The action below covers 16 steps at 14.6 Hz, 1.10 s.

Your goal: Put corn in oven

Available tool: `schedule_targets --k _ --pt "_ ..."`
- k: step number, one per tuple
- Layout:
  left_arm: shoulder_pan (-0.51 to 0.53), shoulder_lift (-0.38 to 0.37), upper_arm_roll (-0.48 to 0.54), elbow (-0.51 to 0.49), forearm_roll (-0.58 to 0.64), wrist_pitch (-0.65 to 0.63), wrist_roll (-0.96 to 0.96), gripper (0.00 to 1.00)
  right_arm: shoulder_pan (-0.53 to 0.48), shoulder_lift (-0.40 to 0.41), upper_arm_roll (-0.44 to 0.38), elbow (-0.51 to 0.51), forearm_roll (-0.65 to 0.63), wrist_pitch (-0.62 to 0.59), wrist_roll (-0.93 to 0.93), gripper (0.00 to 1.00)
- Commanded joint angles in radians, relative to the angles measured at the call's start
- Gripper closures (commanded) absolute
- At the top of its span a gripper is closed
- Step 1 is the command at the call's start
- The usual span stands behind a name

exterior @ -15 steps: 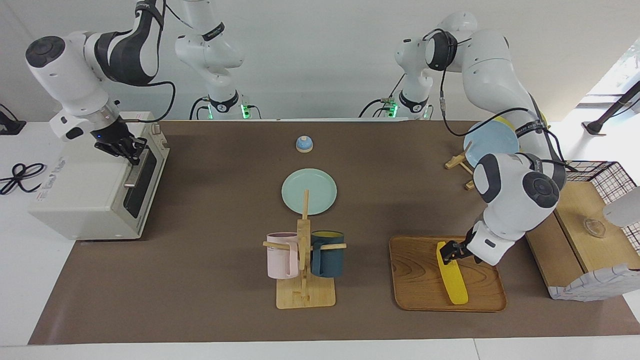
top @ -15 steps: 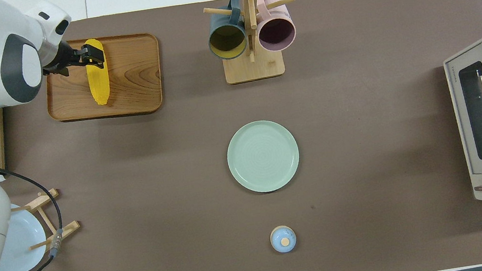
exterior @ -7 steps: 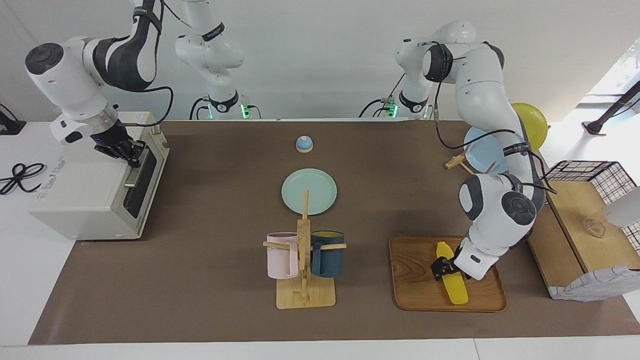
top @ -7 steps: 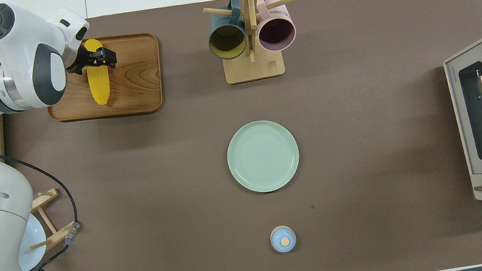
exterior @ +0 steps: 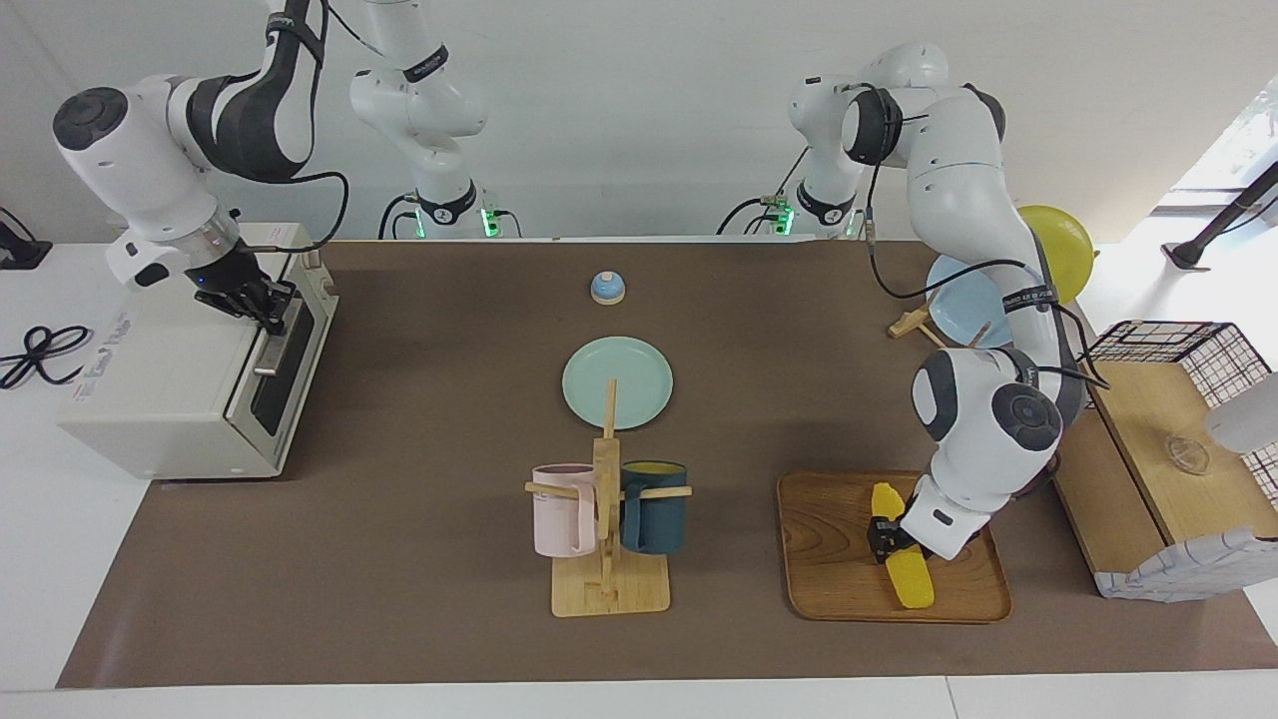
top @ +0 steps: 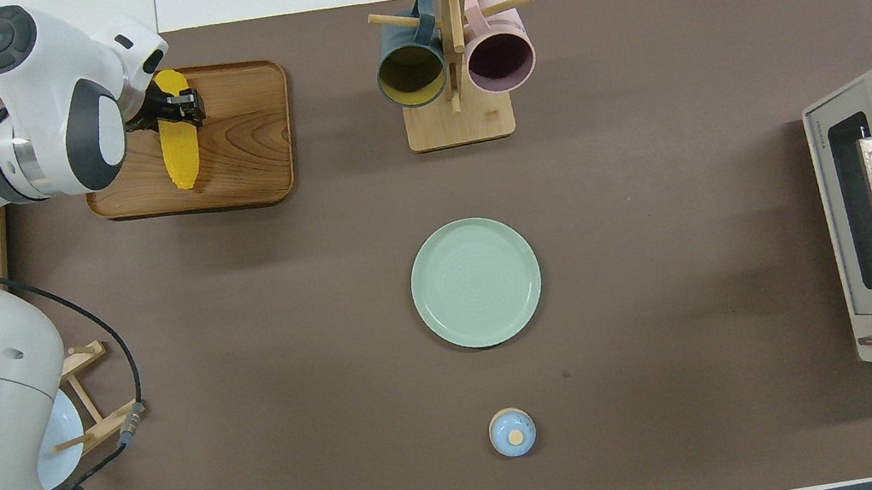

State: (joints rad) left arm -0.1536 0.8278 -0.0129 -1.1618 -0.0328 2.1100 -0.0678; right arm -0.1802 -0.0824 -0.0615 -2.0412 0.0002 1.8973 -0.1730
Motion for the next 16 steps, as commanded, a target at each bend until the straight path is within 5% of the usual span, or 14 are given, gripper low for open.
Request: schedule_targets --k 1,3,6,11,16 --pt "-0.020 0.002 0.008 0.002 0.007 0.005 -0.012 1.00 0.014 -0.002 0.005 -0.045 0.023 0.037 -0.013 1.00" --pt "-0.020 -0.018 0.008 0.002 -0.010 0.001 -0.047 1.00 0.044 0.004 0.005 -0.071 0.024 0.080 -0.011 1.00" --pt "-0.024 -0.152 0.007 -0.099 -0.047 -0.085 -0.099 1.00 0.086 0.024 0.005 -0.100 0.026 0.141 -0.008 1.00" --pt "-0.127 -0.473 0.004 -0.424 -0.096 -0.108 -0.293 1.00 0.113 0.087 0.014 -0.102 0.027 0.201 -0.008 1.00" --pt "-0.320 -0.644 0.005 -0.646 -0.128 -0.095 -0.392 1.00 0.146 0.124 0.014 -0.158 0.027 0.334 -0.008 1.00"
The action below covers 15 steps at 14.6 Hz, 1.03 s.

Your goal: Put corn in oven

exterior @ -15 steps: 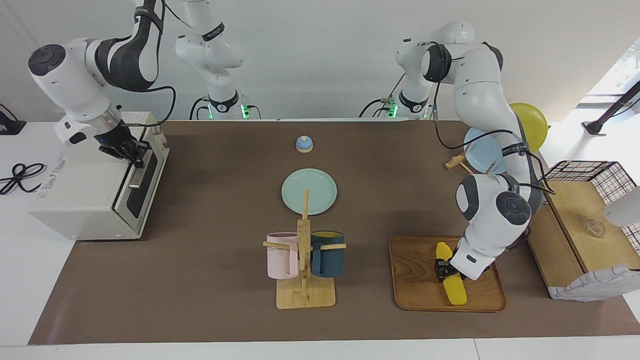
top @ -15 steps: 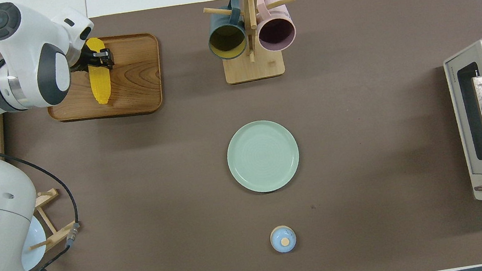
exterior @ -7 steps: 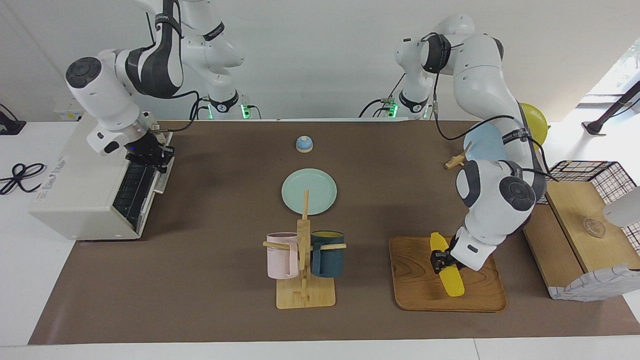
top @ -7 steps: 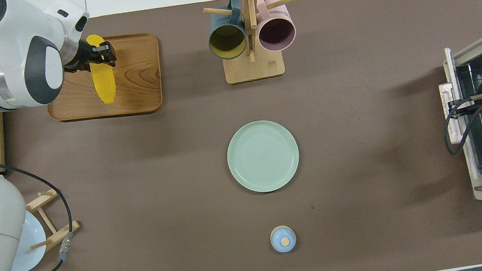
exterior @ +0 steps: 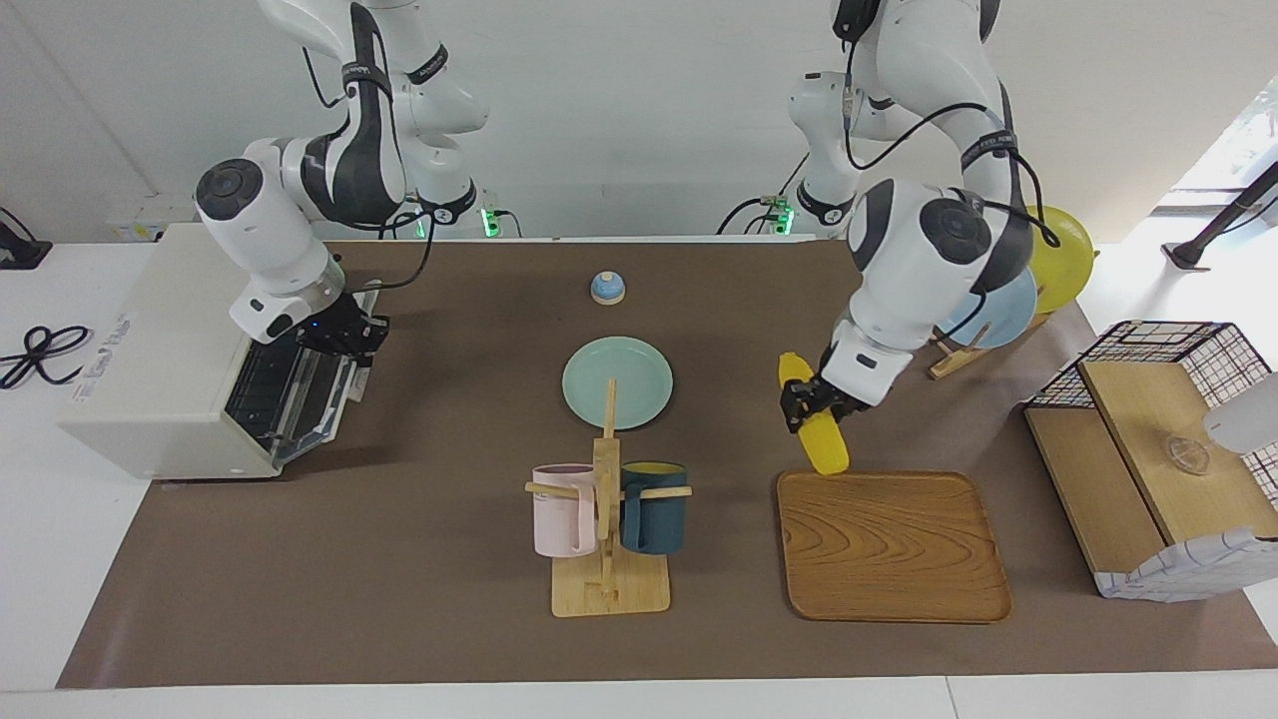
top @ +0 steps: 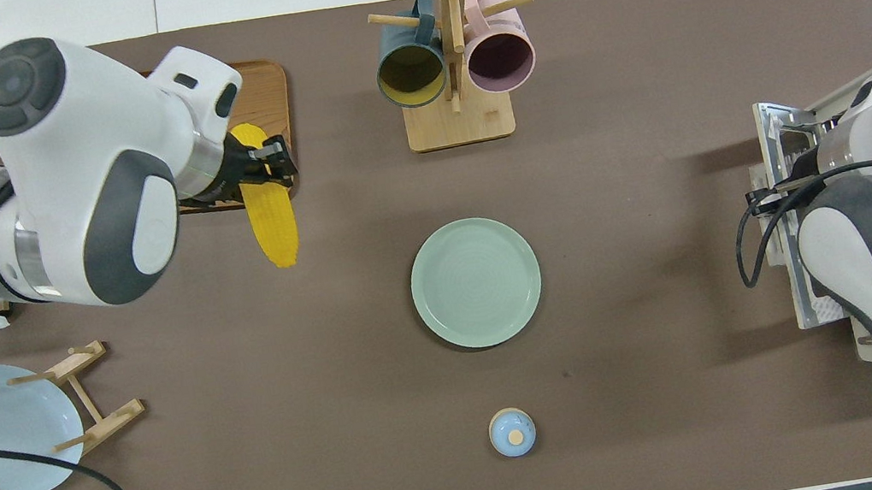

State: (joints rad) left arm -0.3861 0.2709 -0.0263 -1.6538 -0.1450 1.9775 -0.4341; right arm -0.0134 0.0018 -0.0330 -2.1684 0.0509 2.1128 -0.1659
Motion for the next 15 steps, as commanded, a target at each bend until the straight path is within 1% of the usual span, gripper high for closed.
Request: schedule_targets --k 1,3,5,7,9,11,13,15 --pt "-0.112 -0.094 0.017 -0.171 -0.016 0.055 -0.038 1.00 -0.001 0.037 -0.015 -0.042 -0.023 0.139 -0.014 1.00" --pt "-0.192 -0.116 0.017 -0.213 -0.016 0.081 -0.118 1.00 0.019 0.046 -0.015 -0.060 -0.023 0.174 0.025 1.00" --pt "-0.276 -0.150 0.019 -0.305 -0.016 0.212 -0.204 1.00 0.038 0.049 -0.015 -0.086 -0.023 0.217 0.029 1.00" --pt "-0.333 -0.162 0.017 -0.383 -0.016 0.354 -0.242 1.00 0.052 0.070 -0.015 -0.103 -0.023 0.259 0.052 1.00" --pt "-0.367 -0.132 0.019 -0.389 -0.016 0.429 -0.262 1.00 0.061 0.084 -0.013 -0.107 -0.023 0.271 0.065 1.00" --pt "-0.393 -0.082 0.019 -0.382 -0.016 0.501 -0.264 1.00 0.084 0.112 -0.013 -0.108 -0.023 0.300 0.094 1.00" --pt "-0.407 -0.027 0.020 -0.373 -0.016 0.556 -0.264 1.00 0.084 0.122 -0.013 -0.108 -0.023 0.303 0.097 1.00" --pt "-0.419 0.025 0.022 -0.342 -0.016 0.578 -0.273 1.00 0.095 0.136 -0.013 -0.105 -0.022 0.308 0.109 1.00"
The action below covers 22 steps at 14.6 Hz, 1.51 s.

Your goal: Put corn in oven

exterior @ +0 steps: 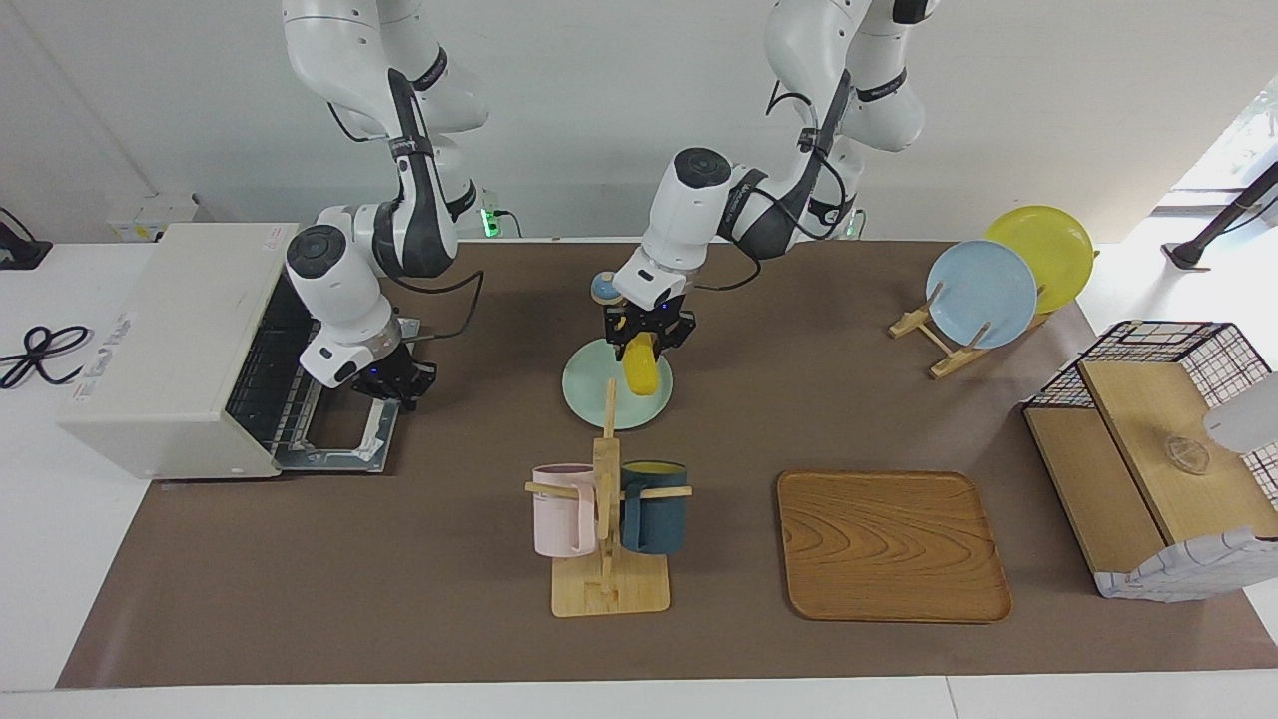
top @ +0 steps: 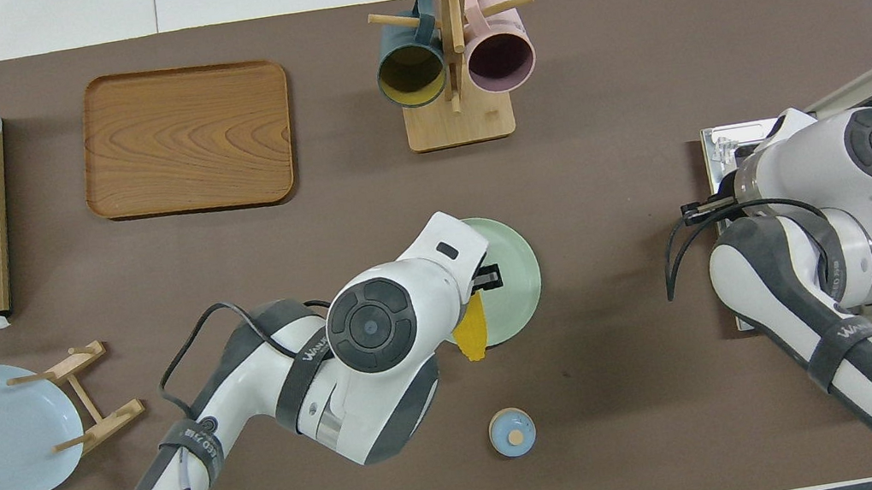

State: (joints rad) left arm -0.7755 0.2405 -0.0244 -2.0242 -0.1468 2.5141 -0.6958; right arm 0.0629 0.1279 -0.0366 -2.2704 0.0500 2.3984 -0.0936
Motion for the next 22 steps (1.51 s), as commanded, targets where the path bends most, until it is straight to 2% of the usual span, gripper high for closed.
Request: schedule_targets --k 1,4,8,9,10,11,12,15,17,19,21,22 --pt "-0.034 0.084 0.020 0.051 -0.014 0.048 -0.016 1.00 0.034 0.012 -0.009 0.003 -0.021 0.024 0.069 1.00" --pt "-0.053 0.120 0.020 0.065 -0.014 0.084 -0.017 1.00 0.077 0.016 -0.008 0.041 0.019 0.001 0.118 1.00" --pt "-0.067 0.128 0.021 0.065 -0.008 0.086 -0.013 1.00 0.089 0.033 -0.009 0.132 0.042 -0.099 0.124 1.00" --pt "-0.064 0.128 0.021 0.065 -0.005 0.081 -0.005 0.80 0.089 0.035 -0.008 0.132 0.044 -0.099 0.126 1.00" --pt "-0.064 0.128 0.023 0.065 -0.004 0.075 -0.004 0.11 0.092 0.035 -0.008 0.134 0.054 -0.100 0.140 0.99" --pt "-0.059 0.122 0.023 0.065 -0.002 0.066 -0.002 0.00 0.101 0.035 -0.009 0.134 0.065 -0.099 0.167 0.84" --pt "-0.053 0.109 0.023 0.065 0.000 0.042 0.005 0.00 0.103 0.035 -0.008 0.135 0.067 -0.100 0.190 0.75" --pt "0.004 0.008 0.023 0.067 0.000 -0.102 0.042 0.00 0.115 0.035 -0.008 0.137 0.067 -0.100 0.190 0.21" --pt "0.060 -0.068 0.026 0.068 0.000 -0.217 0.093 0.00 0.126 0.038 0.001 0.173 0.067 -0.140 0.192 0.20" --pt "0.131 -0.124 0.023 0.078 0.000 -0.305 0.146 0.00 0.176 0.059 0.006 0.292 0.067 -0.275 0.206 0.20" --pt "0.182 -0.147 0.027 0.128 0.001 -0.401 0.174 0.00 0.253 0.090 0.006 0.406 0.059 -0.355 0.357 0.16" --pt "0.229 -0.148 0.027 0.166 0.015 -0.458 0.202 0.00 0.317 0.102 0.006 0.428 0.051 -0.343 0.433 0.16"
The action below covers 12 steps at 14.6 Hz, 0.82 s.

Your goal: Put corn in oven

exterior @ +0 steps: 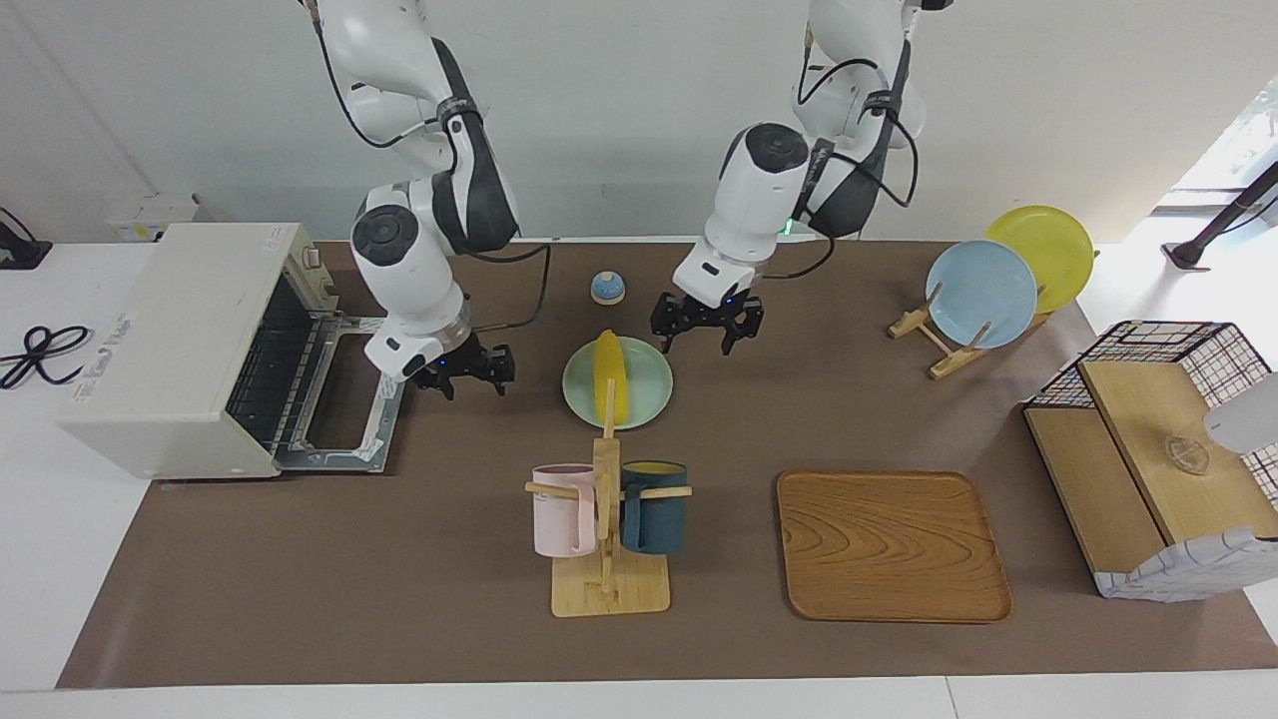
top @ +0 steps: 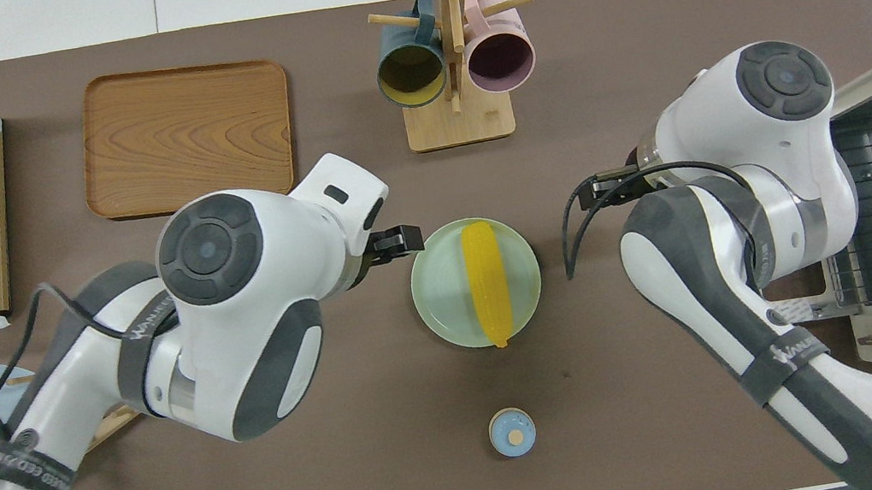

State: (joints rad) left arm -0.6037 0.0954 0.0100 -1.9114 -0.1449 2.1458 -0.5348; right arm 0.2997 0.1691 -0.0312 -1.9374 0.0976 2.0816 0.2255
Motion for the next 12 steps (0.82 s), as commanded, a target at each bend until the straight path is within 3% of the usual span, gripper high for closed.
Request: schedule_targets --k 1,3,6,10,12 --pt "0.094 -0.005 -0.007 0.089 0.037 -0.136 0.070 0.00 0.122 0.069 0.001 0.106 -0.005 -0.015 0.145 0.16" --pt "0.175 -0.012 -0.007 0.141 0.051 -0.222 0.163 0.00 0.212 0.134 -0.001 0.200 -0.018 -0.018 0.256 0.01" --pt "0.293 -0.040 -0.007 0.169 0.083 -0.311 0.317 0.00 0.350 0.283 0.001 0.354 -0.048 0.014 0.487 0.01" --pt "0.424 -0.086 -0.007 0.184 0.111 -0.421 0.479 0.00 0.418 0.325 0.001 0.238 -0.048 0.219 0.528 0.31" --pt "0.464 -0.100 -0.007 0.207 0.116 -0.481 0.509 0.00 0.421 0.319 0.001 0.213 -0.050 0.230 0.531 0.35"
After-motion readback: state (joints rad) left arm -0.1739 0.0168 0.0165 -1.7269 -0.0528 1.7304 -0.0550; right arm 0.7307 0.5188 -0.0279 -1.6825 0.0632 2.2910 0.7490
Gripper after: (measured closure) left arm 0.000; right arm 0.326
